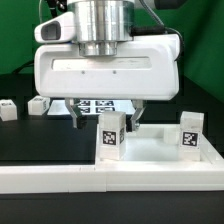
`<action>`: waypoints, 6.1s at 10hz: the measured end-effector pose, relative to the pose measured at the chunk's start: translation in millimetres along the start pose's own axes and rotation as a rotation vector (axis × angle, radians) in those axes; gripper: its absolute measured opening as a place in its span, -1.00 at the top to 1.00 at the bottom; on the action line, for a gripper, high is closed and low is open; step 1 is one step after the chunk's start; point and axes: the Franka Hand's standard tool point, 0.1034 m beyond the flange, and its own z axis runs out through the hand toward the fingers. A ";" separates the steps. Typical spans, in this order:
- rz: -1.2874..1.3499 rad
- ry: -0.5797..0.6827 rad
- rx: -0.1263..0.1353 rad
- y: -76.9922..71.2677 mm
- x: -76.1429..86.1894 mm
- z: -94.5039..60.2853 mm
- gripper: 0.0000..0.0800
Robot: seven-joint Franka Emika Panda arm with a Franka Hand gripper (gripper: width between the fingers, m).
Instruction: Assemble square table
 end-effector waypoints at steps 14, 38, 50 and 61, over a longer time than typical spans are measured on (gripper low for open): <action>0.791 0.007 -0.003 -6.9 1.0 0.7 0.28; 0.502 -0.008 0.005 -14.3 1.4 -2.5 0.15; 1.596 -0.074 -0.002 -10.6 -0.7 -2.0 0.26; 1.529 -0.104 0.046 -65.0 -23.2 -46.0 -0.62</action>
Offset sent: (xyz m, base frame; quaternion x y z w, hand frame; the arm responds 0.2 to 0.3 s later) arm 0.0000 0.0000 0.0000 0.0000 0.0000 0.0000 1.0000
